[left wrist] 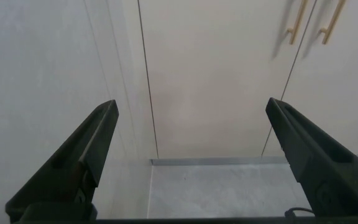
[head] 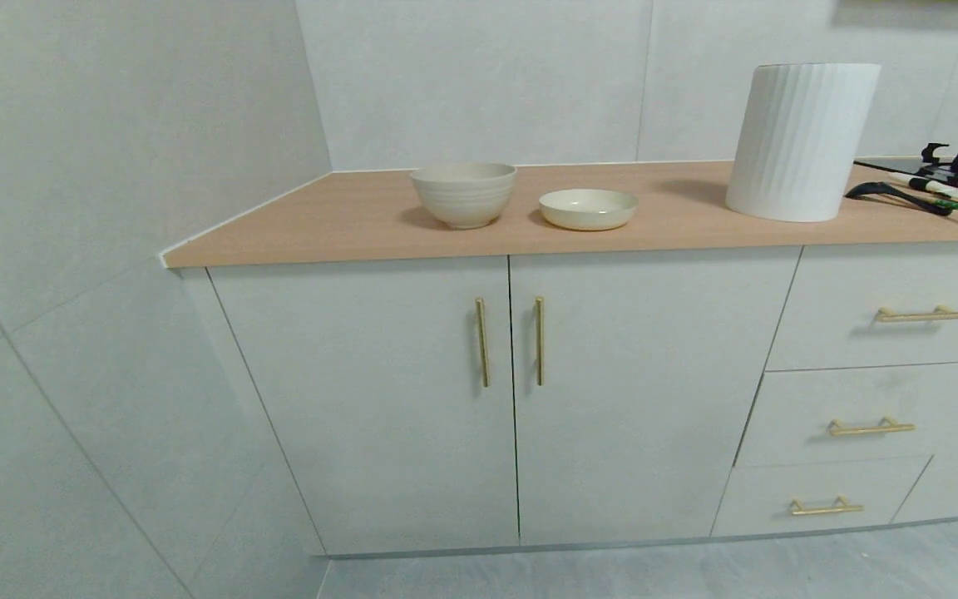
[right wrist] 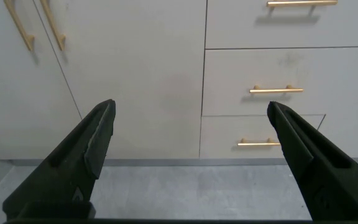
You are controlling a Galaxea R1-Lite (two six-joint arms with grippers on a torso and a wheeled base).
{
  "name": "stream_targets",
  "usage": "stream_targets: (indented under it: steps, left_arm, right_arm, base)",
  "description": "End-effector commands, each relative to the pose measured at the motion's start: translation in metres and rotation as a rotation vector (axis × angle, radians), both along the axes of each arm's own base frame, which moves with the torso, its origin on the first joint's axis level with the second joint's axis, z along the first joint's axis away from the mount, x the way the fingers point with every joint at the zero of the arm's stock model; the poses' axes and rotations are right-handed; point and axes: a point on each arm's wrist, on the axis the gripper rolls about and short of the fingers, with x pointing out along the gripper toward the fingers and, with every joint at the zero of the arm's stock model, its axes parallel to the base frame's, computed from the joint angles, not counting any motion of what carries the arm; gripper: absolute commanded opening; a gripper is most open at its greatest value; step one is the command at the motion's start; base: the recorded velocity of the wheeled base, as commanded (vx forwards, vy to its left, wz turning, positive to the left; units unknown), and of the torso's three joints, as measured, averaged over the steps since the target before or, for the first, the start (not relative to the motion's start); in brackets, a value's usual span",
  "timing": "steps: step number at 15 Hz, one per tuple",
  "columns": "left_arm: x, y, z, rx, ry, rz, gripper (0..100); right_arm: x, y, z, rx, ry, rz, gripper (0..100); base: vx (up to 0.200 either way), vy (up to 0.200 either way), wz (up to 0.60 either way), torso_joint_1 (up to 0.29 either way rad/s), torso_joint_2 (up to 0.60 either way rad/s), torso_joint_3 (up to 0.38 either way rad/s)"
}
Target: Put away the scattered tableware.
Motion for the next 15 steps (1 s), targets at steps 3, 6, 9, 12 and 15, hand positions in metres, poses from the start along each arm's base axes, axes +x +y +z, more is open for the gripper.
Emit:
stream_targets:
  steps: [3, 6, 9, 12, 15]
  left_arm:
    - [0.0, 0.0, 0.0, 0.0, 0.0, 0.0, 100]
    - [0.0, 0.0, 0.0, 0.0, 0.0, 0.002, 100]
    - [0.0, 0.0, 0.0, 0.0, 0.0, 0.0, 100]
    - [0.0, 0.0, 0.0, 0.0, 0.0, 0.0, 100]
    - [0.0, 0.0, 0.0, 0.0, 0.0, 0.0, 100]
  right_arm:
    - [0.0, 0.0, 0.0002, -0.002, -0.002, 0.001, 100]
    - [0.0, 0.0, 0.0002, -0.002, -0.002, 0.001, 100]
    - [0.0, 0.0, 0.0, -0.002, 0.0, 0.001, 100]
    - [0.0, 0.0, 0.0, -0.002, 0.0, 0.001, 100]
    - [0.0, 0.0, 0.0, -0.002, 0.0, 0.001, 100]
  base:
    - [0.0, 0.0, 0.0, 0.0, 0.0, 0.0]
    - [0.0, 0.0, 0.0, 0.0, 0.0, 0.0]
    - [0.0, 0.0, 0.4, -0.002, 0.0, 0.0]
    - [0.0, 0.0, 0.0, 0.0, 0.0, 0.0]
    - [0.0, 0.0, 0.0, 0.0, 0.0, 0.0]
